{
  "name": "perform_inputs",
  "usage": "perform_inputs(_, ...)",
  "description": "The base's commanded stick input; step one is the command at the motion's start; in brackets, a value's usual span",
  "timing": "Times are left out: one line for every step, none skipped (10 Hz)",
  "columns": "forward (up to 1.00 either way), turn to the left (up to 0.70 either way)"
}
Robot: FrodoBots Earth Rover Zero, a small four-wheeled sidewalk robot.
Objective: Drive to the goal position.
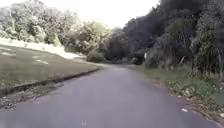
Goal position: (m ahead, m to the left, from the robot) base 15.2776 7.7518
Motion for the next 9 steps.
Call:
perform_inputs(1.0, 0.0)
perform_inputs(1.0, 0.0)
perform_inputs(1.0, 0.0)
perform_inputs(1.0, 0.0)
perform_inputs(1.0, 0.0)
perform_inputs(1.0, 0.0)
perform_inputs(1.0, 0.0)
perform_inputs(1.0, 0.0)
perform_inputs(1.0, 0.0)
